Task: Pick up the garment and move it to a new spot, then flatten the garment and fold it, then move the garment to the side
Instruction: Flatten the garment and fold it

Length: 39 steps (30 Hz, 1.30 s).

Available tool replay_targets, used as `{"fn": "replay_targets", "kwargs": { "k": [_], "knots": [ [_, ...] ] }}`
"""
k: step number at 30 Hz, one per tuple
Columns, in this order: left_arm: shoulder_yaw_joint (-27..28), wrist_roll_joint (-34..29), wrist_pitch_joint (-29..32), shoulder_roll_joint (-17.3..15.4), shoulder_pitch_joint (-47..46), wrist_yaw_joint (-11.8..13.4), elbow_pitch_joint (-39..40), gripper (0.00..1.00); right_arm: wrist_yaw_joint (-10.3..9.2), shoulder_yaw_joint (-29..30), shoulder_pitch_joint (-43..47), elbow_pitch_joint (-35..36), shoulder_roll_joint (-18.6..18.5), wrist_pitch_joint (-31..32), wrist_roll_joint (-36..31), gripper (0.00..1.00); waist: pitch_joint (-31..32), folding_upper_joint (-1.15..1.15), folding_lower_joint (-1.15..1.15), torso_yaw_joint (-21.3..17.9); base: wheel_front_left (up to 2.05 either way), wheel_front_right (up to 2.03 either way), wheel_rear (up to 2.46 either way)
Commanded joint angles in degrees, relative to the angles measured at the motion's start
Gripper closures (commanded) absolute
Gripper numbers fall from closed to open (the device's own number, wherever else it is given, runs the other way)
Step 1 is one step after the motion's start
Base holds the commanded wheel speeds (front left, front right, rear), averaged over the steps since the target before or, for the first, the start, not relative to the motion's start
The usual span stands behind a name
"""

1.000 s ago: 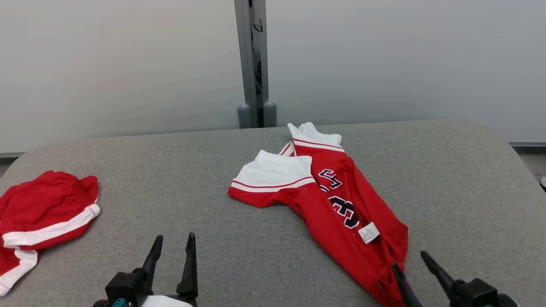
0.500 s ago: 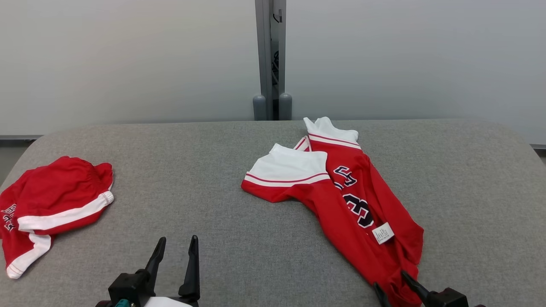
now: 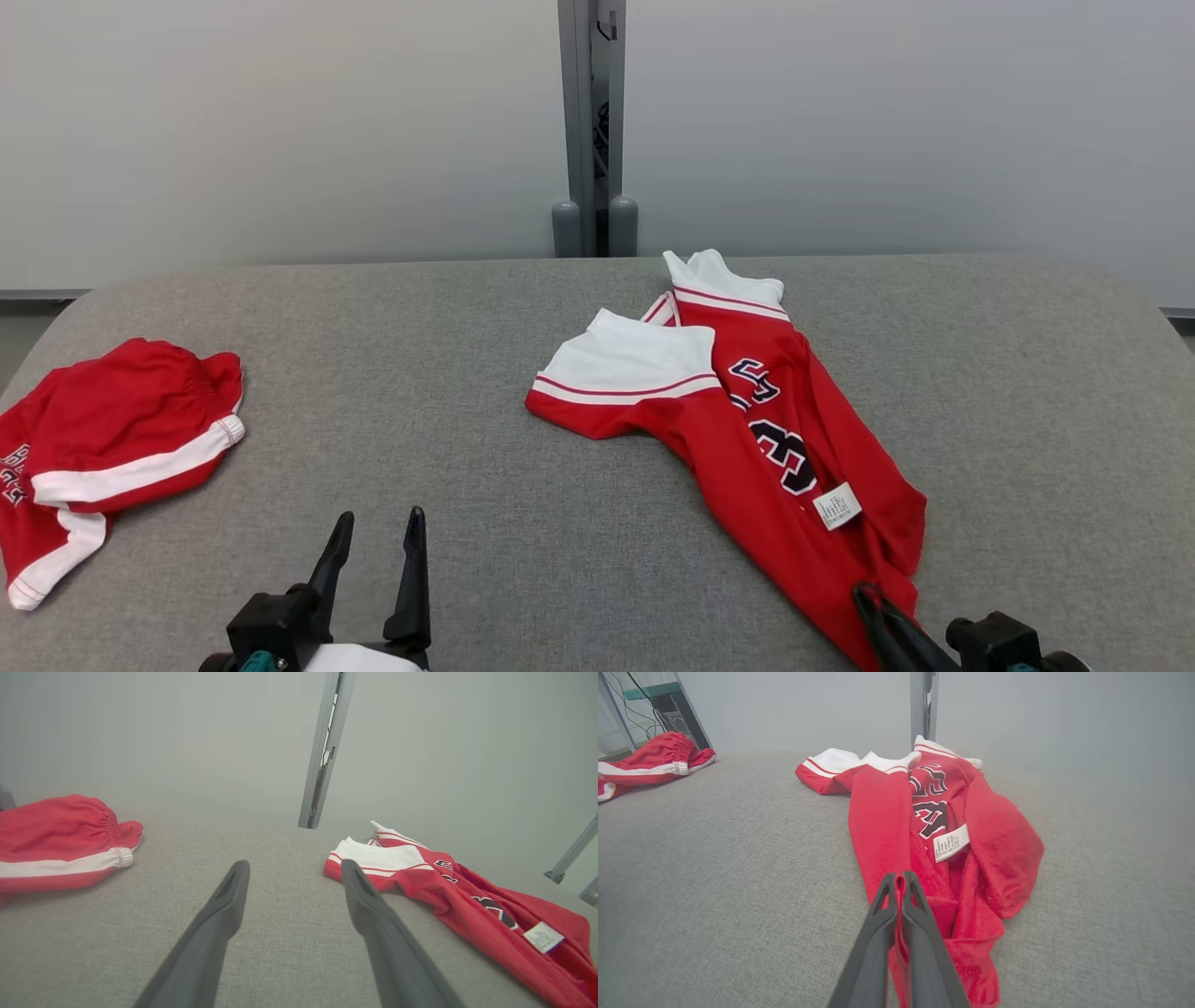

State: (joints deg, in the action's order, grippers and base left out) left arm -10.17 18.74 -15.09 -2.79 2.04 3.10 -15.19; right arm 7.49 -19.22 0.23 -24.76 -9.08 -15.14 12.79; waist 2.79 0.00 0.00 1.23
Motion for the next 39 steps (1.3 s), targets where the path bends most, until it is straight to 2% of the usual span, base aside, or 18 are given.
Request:
{"fn": "replay_targets", "kwargs": {
  "k": [1,5,10,13,17,23,26,30,35,39],
  "knots": [
    [0.1,0.2,-0.1,-0.2,-0.8,0.0,0.5,0.0,0.01,0.2,-0.9,0.9,-0.5,0.0,0.7,1.0,-0.1,0.0,0.0,-0.5,0.0,0.0,0.0],
    [-0.4,0.6,-0.1,-0.2,-2.6,-0.9,0.8,0.0,0.01,-1.2,-1.0,1.9,-1.6,-0.1,2.3,1.0,-0.7,0.0,0.0,-1.9,0.0,0.0,0.0],
    [-1.7,-2.3,-0.1,-0.2,-8.3,-3.9,-1.9,0.0,0.01,-5.8,-4.2,0.5,-3.0,-0.1,4.2,1.0,-2.8,0.0,0.0,-5.4,0.0,0.0,0.0],
    [-2.1,-4.4,0.0,-0.2,-13.3,-6.2,-6.5,0.0,0.01,-9.3,-6.8,-0.9,-3.1,-0.1,5.5,1.0,-4.1,0.0,0.0,-7.9,0.0,0.0,0.0],
    [-2.5,-4.2,0.9,-2.3,-22.8,-8.8,-16.9,0.0,0.01,-14.3,-11.3,-3.1,-2.5,-0.1,6.9,1.0,-6.8,0.0,0.0,-11.3,0.0,0.0,0.0],
    [-4.0,0.4,9.0,-6.6,-37.2,-10.6,-29.6,0.0,0.01,-21.1,-17.9,-5.5,-0.3,0.0,9.0,1.0,-11.1,0.0,0.0,-16.3,0.0,0.0,0.0],
    [-10.1,5.9,16.2,-8.3,-41.9,-10.7,-32.4,0.0,0.01,-23.2,-20.2,-6.9,0.8,0.0,10.1,1.0,-12.9,0.0,0.0,-18.3,0.0,0.0,0.0],
    [-15.9,14.9,23.9,-13.7,-47.1,-10.5,-32.4,0.0,0.01,-25.0,-22.7,-7.7,1.9,0.0,11.1,1.0,-15.3,0.0,0.0,-20.4,0.0,0.0,0.0],
    [-21.3,20.1,27.5,-18.8,-52.1,-10.6,-33.9,0.0,0.01,-24.9,-23.8,-6.7,3.2,0.0,11.9,1.0,-18.1,0.0,0.0,-22.7,0.0,0.0,0.0],
    [-23.7,22.2,28.4,-21.1,-54.9,-10.6,-35.4,0.0,0.01,-24.9,-23.9,-5.7,4.2,0.0,11.9,1.0,-19.7,0.0,0.0,-24.0,0.0,0.0,0.0]
  ]
}}
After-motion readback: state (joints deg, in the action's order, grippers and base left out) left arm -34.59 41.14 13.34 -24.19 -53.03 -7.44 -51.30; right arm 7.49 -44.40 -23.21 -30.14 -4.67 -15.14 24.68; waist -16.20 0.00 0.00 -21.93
